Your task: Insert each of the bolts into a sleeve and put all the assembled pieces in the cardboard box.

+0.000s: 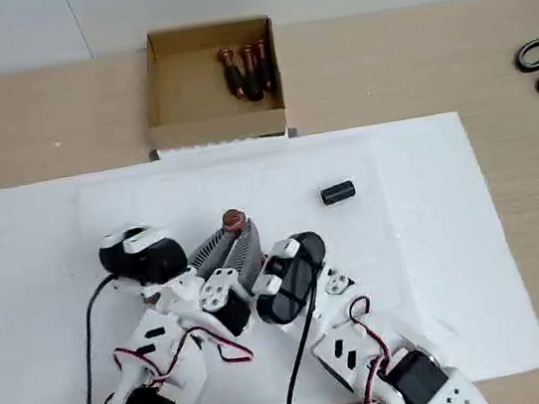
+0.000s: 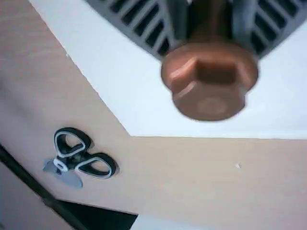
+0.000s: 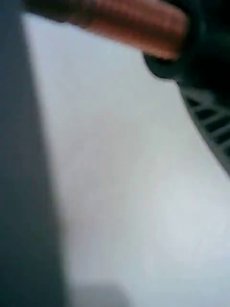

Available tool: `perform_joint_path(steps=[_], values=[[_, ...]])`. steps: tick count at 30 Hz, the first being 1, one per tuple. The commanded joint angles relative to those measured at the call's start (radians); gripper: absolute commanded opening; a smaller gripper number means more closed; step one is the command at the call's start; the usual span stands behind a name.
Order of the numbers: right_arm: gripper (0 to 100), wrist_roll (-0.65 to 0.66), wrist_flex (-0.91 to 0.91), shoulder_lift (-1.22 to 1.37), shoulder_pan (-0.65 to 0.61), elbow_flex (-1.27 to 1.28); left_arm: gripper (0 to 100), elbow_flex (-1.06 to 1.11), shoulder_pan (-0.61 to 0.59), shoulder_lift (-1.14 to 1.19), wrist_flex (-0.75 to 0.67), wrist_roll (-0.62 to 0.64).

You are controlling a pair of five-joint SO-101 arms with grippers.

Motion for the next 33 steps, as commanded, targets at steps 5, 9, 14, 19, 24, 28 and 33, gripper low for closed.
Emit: perform_joint_path(steps=[5,9,14,19,24,28,33], values=[[0.2,-0.002,-0.004,-0.013,0.008,-0.038,1,-0.004,0.009,-0.008,0.002,-0.005],[0.2,-0.002,-0.010,-0.013,0.008,-0.038,1,-0.005,0.020,-0.008,0.049,-0.005],[0.2,0.003,-0.010,-0.013,0.012,-0.048,1,-0.010,0.110,-0.008,0.210,-0.006],[0.2,0.003,-0.010,-0.013,0.012,-0.048,1,-0.010,0.121,-0.008,0.224,-0.006],[0.2,0.003,-0.010,-0.013,0.012,-0.077,1,-0.010,0.135,-0.008,0.278,-0.057],[0.2,0.006,-0.008,-0.013,0.013,-0.104,1,-0.010,0.178,-0.008,0.370,-0.071],[0.2,0.008,-0.008,-0.013,0.013,-0.106,1,-0.004,0.184,-0.008,0.402,-0.172]])
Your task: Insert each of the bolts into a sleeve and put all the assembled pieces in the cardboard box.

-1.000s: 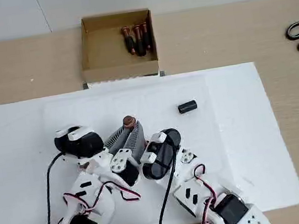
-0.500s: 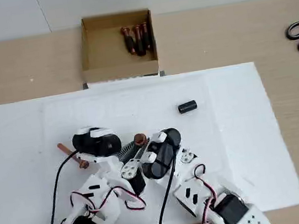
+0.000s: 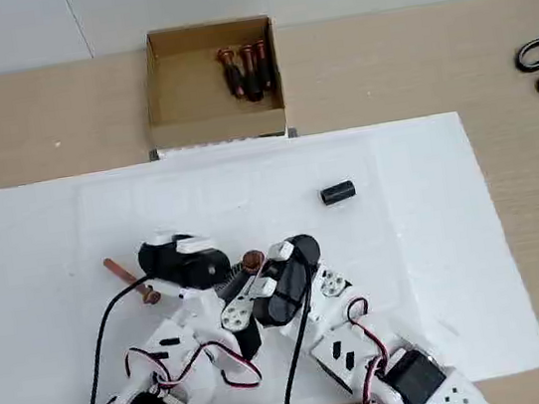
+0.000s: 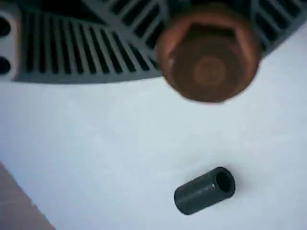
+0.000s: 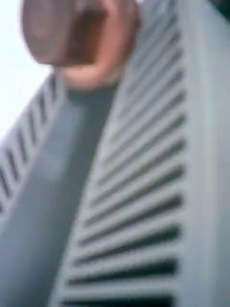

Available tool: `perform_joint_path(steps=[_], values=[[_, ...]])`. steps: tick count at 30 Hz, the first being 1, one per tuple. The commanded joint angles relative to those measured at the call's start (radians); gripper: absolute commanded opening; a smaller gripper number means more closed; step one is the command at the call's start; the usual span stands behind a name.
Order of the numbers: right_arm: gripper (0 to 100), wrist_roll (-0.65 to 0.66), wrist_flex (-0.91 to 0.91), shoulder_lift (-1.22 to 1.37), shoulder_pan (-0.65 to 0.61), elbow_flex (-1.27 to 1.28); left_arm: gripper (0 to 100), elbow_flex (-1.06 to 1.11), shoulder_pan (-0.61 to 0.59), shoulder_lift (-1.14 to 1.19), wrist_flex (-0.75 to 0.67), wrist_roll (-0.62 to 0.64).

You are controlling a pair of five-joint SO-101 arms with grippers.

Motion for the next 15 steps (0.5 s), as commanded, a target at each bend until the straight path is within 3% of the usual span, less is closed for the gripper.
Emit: perform_joint_path(steps=[1,6,12,15], values=[[0.2,0.006,-0.013,-0.018,0.015,-0.095,1,0.015,0.043,0.006,0.054,-0.080],[0.2,0.006,-0.008,-0.018,0.015,-0.095,2,0.015,0.041,0.006,0.058,-0.107],[0.2,0.006,-0.007,-0.018,0.015,-0.095,20,0.015,0.038,0.006,0.087,-0.117],[0.2,0.006,-0.007,-0.018,0.015,-0.095,23,0.013,0.002,0.006,0.087,-0.146]])
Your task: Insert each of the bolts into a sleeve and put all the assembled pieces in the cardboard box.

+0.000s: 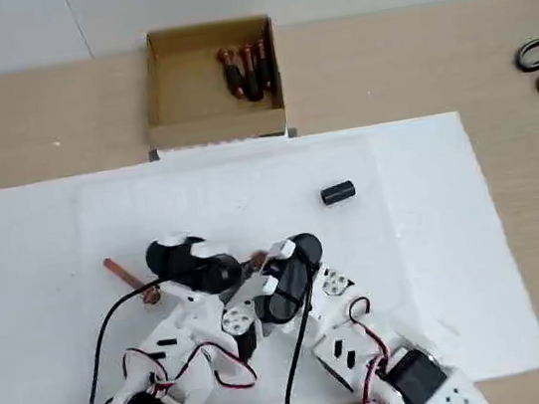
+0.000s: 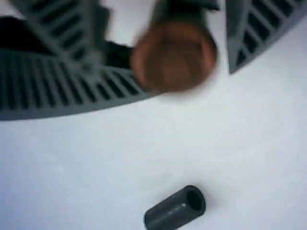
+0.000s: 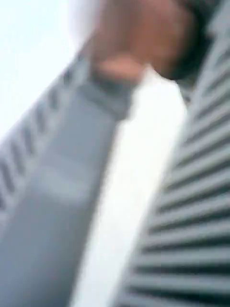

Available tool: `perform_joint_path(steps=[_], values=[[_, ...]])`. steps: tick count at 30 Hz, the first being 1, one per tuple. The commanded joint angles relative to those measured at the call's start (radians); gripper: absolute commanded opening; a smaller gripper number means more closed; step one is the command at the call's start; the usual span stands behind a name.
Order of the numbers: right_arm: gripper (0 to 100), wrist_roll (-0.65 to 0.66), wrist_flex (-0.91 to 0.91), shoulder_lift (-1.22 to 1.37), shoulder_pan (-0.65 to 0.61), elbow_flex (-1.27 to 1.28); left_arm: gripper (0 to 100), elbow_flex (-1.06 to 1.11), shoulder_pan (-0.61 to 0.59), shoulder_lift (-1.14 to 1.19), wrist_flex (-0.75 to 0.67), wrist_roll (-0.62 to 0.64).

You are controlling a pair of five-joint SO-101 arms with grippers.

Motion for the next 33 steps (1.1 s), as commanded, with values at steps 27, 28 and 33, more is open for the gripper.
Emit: perform_joint_path(steps=[27,28,33], values=[[0.2,-0.032,-0.033,-0.019,0.211,-0.032,2,-0.265,-0.313,0.008,-0.104,-0.048],[0.2,-0.048,-0.048,-0.019,0.237,-0.031,1,-0.265,-0.370,0.008,-0.104,-0.048],[0.2,-0.060,-0.240,-0.008,0.338,-0.015,1,-0.237,-0.664,0.008,-0.101,-0.054]])
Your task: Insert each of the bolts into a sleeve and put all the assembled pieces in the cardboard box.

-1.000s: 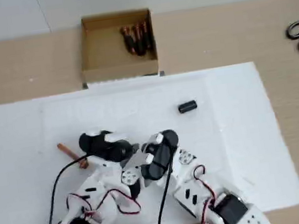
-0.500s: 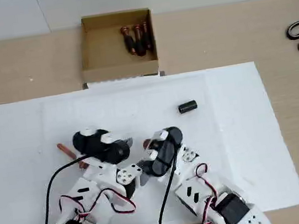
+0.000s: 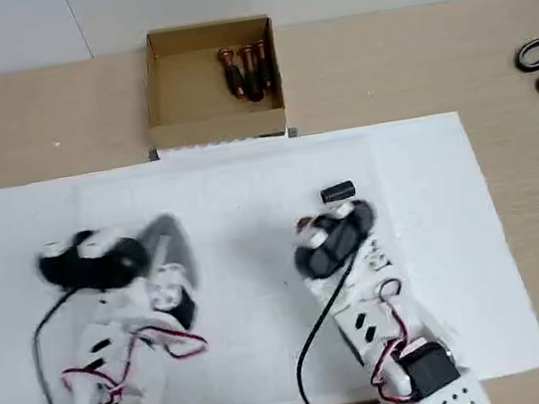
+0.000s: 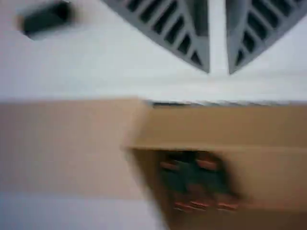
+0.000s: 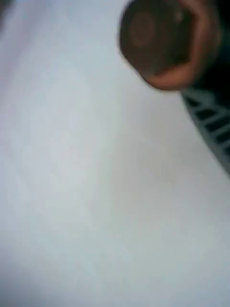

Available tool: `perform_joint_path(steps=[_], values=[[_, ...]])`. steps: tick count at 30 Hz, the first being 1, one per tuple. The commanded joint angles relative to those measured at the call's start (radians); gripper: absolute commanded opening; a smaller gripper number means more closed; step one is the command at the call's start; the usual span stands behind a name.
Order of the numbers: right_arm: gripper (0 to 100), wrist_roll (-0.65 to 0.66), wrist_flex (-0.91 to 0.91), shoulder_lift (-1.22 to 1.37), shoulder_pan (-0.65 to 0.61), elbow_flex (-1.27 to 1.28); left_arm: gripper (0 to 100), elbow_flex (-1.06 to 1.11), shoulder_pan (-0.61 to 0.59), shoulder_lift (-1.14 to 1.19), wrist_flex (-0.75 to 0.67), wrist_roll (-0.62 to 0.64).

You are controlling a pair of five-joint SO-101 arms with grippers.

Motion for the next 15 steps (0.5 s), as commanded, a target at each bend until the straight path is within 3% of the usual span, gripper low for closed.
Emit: perform_joint_path(steps=[1,5,12,15], values=[[0.2,-0.015,-0.174,-0.002,0.051,-0.015,1,-0.007,-0.193,-0.006,-0.026,-0.002],[0.2,-0.075,-0.186,0.018,0.067,-0.112,1,0.019,-0.287,-0.006,0.038,0.005],[0.2,-0.193,-0.163,0.315,0.122,-0.373,1,0.018,-0.292,-0.006,0.161,0.124],[0.2,-0.201,-0.249,0.466,0.122,-0.445,1,0.021,-0.293,-0.006,0.178,0.092]])
